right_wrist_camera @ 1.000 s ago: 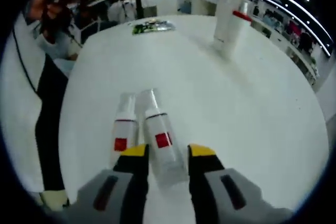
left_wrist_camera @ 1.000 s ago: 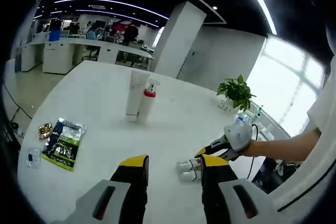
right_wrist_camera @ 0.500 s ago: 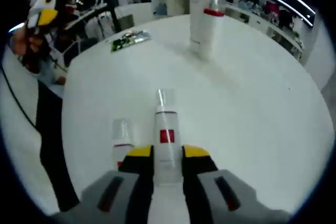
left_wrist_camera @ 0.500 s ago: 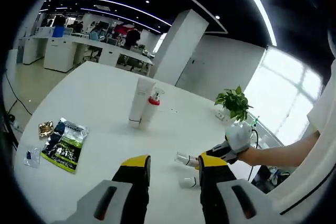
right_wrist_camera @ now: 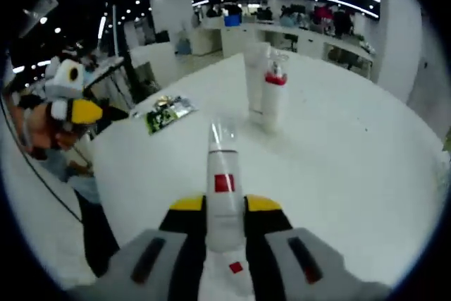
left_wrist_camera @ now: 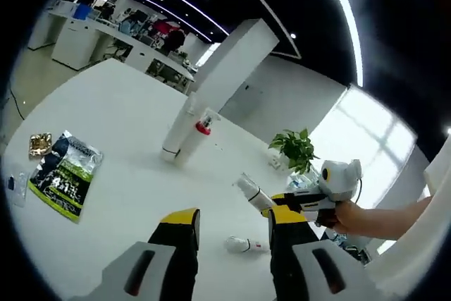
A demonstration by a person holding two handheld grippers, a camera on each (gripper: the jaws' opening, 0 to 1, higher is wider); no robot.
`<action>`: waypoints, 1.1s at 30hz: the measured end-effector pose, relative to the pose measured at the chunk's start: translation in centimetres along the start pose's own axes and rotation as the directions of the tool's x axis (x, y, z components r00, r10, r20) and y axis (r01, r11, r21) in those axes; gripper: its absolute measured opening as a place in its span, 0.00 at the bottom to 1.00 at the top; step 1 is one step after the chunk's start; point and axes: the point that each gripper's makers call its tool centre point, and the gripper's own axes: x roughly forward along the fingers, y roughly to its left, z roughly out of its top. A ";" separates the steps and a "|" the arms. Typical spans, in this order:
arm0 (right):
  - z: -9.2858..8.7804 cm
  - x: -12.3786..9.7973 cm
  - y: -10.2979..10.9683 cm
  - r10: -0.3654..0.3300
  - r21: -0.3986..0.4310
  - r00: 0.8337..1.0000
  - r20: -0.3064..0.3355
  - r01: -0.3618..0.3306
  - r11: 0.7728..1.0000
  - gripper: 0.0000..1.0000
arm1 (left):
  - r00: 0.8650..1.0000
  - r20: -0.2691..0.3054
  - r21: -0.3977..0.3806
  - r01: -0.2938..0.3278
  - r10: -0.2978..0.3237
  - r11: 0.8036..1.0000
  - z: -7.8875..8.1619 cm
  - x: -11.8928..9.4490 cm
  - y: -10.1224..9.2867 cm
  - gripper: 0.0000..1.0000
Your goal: Arrange the skincare products in the storage area until every visible bottle or jar stands upright without overlapping.
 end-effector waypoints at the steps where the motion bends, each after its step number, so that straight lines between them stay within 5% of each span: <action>1: 0.8 0.1 0.8 0.007 0.005 1.000 0.026 -0.007 1.000 0.18 | 1.000 0.000 -0.018 0.014 -0.014 1.000 0.1 0.1 -0.1 0.39; 7: 3.4 0.6 5.7 0.051 -0.062 0.994 0.092 -0.046 0.997 0.18 | 0.999 -0.010 -0.036 0.050 -0.051 0.998 0.6 0.5 -1.1 0.39; 12: 3.9 1.1 7.7 0.074 -0.082 0.990 0.119 -0.064 0.995 0.18 | 0.997 0.025 -0.068 0.072 -0.070 0.995 1.1 -0.1 -1.9 0.39; 20: 4.7 1.4 10.3 0.119 -0.124 0.984 0.134 -0.103 0.987 0.18 | 0.996 0.000 -0.096 0.092 -0.092 0.991 0.6 -0.3 -2.1 0.39; 33: 6.0 3.1 15.6 0.244 -0.306 0.963 0.112 -0.200 0.931 0.18 | 0.995 0.096 -0.187 0.051 -0.034 0.981 0.9 -2.8 0.1 0.28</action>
